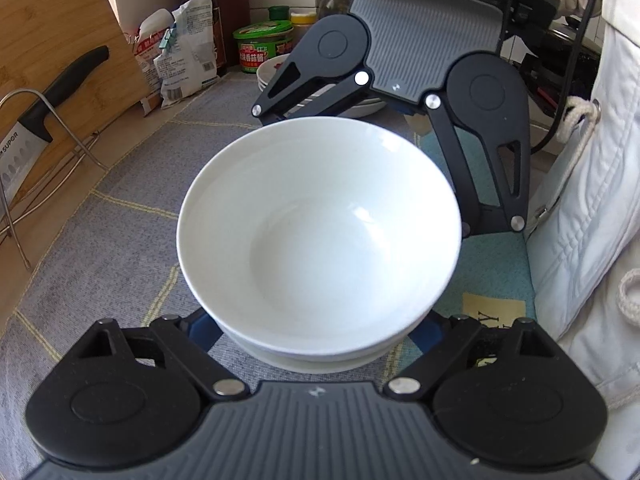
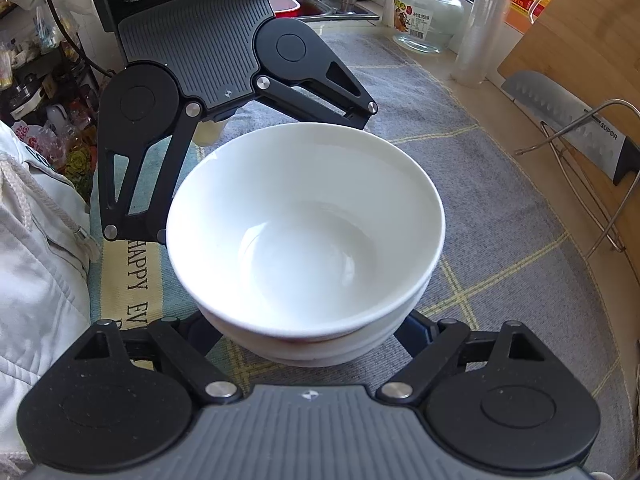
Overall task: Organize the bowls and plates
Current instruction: 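Lift the bowl stack with both tools and carry it to the plate stack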
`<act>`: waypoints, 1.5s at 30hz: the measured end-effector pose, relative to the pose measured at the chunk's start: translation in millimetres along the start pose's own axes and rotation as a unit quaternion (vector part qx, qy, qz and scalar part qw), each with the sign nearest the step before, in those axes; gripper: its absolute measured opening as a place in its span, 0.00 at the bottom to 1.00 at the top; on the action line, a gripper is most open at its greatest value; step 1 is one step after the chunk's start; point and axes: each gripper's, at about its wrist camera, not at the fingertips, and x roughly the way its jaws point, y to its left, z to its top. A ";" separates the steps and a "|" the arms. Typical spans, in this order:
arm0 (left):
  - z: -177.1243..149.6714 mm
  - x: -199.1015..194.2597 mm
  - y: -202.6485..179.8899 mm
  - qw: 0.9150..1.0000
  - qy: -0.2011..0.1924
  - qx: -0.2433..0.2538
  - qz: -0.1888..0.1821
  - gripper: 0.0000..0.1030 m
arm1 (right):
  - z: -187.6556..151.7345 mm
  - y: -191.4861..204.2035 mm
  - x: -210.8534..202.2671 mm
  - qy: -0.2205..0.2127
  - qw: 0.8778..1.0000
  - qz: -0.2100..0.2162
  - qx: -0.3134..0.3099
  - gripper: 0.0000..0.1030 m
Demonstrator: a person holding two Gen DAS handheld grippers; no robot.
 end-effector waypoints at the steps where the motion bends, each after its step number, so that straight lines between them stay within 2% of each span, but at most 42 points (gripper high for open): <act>1: 0.4 -0.3 -0.6 1.000 0.000 0.000 0.000 0.89 | 0.1 0.1 -0.8 0.000 1.000 0.000 0.000 0.89; 13: 20.0 -4.6 -12.7 1.000 0.001 -0.005 0.009 0.89 | -5.6 1.3 -26.1 -0.007 1.000 0.004 -0.009 0.89; 28: 84.2 18.0 -33.5 1.000 -0.006 -0.005 0.024 0.89 | -36.2 -31.5 -73.8 -0.013 1.000 -0.002 -0.023 0.89; 45: 164.4 80.3 -29.1 0.999 -0.022 0.044 0.003 0.89 | -110.4 -71.9 -130.8 -0.007 0.999 -0.045 0.016 0.89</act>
